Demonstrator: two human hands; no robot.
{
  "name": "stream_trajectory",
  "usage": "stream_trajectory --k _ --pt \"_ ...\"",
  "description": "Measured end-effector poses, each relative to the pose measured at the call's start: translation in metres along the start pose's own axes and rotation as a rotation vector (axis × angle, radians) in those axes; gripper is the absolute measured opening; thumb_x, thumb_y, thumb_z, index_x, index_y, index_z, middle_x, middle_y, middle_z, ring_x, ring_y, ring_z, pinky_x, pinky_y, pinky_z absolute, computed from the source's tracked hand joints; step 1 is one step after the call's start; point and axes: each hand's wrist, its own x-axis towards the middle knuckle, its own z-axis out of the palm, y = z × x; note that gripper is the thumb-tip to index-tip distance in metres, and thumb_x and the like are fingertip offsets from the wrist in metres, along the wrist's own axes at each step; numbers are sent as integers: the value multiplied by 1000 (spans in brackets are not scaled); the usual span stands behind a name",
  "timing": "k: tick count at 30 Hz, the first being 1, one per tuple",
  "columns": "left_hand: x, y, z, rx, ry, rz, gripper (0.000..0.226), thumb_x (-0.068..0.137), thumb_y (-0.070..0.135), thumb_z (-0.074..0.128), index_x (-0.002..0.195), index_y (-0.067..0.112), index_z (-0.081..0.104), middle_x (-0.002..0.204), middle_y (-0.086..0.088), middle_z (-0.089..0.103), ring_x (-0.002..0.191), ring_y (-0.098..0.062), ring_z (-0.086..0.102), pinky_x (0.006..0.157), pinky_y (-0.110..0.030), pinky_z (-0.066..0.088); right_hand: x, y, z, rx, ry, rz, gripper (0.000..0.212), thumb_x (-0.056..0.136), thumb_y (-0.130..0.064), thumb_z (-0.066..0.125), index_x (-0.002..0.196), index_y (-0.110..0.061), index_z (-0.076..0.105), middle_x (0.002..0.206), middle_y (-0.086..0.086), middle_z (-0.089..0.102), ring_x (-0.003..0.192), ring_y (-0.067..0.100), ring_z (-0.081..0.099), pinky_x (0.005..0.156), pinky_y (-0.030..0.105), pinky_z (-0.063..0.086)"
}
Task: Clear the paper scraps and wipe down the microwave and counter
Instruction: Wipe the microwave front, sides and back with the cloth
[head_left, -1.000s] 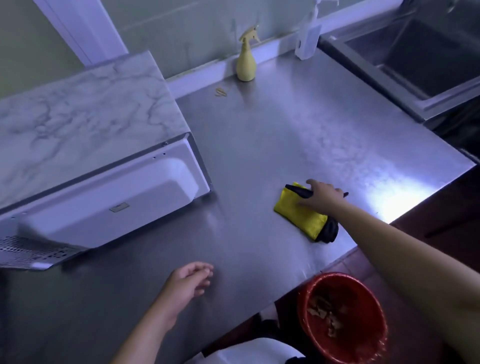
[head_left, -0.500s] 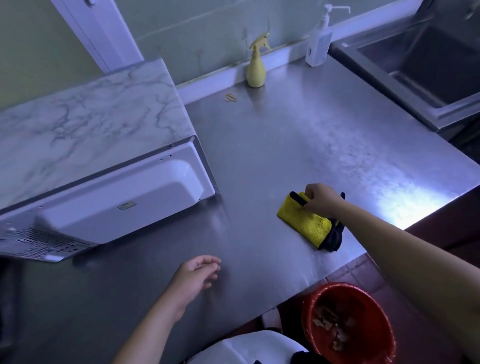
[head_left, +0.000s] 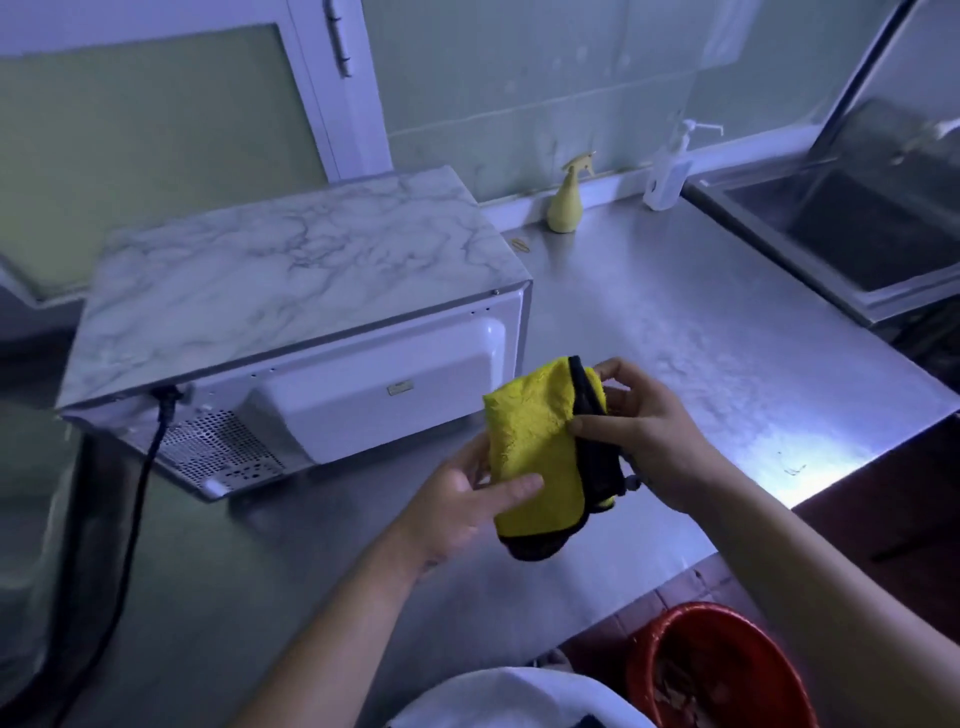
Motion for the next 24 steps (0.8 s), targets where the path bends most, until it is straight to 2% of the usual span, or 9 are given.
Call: stream_trajectory --k 3,6,9,11,13,16,18,21,24 --pt "-22 10 -16 74 128 58 20 90 30 68 106 43 70 103 13 75 95 -7 71 74 -15 52 -9 17 50 -38 174 28 28 84 2 73 100 -12 55 91 3 75 79 19 70 70 32 53" --pt "-45 -3 -31 292 322 86 24 93 24 63 94 47 68 87 22 73 82 5 67 67 -9 46 -25 45 97 -198 453 134 42 86 -21 78 122 -23 56 123 -1 63 108 14 63 79 29 49" --pt "-68 -7 -48 436 401 92 20 92 27 60 109 37 65 90 10 74 88 -11 68 77 -31 54 -49 69 141 -108 497 138 55 86 -46 72 135 -36 50 145 -4 49 128 13 51 97 35 45" --pt "-80 -3 -57 596 404 147 30 93 29 57 121 39 57 94 7 72 90 -20 66 76 -34 52 -59 76 164 92 464 193 61 79 -61 65 136 -48 47 151 -10 42 140 16 41 110 46 35" --pt "-93 7 -52 729 321 232 40 92 26 54 128 42 49 98 5 69 92 -24 63 74 -33 48 -62 75 181 379 356 244 62 78 -71 58 134 -45 56 148 -8 50 137 20 47 109 53 37" --pt "-114 20 -27 901 56 251 56 88 29 53 140 39 37 132 5 56 116 -25 54 87 -38 49 -65 69 195 620 383 220 63 84 -76 49 88 -20 77 97 9 73 94 27 71 83 43 56" --pt "-121 24 -23 932 -90 187 64 86 38 55 145 34 32 146 10 42 129 -20 45 98 -40 47 -74 69 194 729 426 159 62 88 -72 50 81 -16 76 85 12 73 83 29 73 73 39 59" --pt "-113 39 -45 675 -249 80 54 87 44 64 138 36 50 138 17 53 125 -2 49 102 -28 43 -84 68 179 838 393 135 55 91 -58 50 103 -10 74 107 16 72 101 33 70 85 45 58" --pt "-90 57 -73 535 -181 90 34 89 33 69 123 31 66 120 16 66 112 2 58 99 -23 45 -83 63 162 847 416 145 50 90 -51 51 113 -11 69 121 14 68 111 32 67 93 48 55"
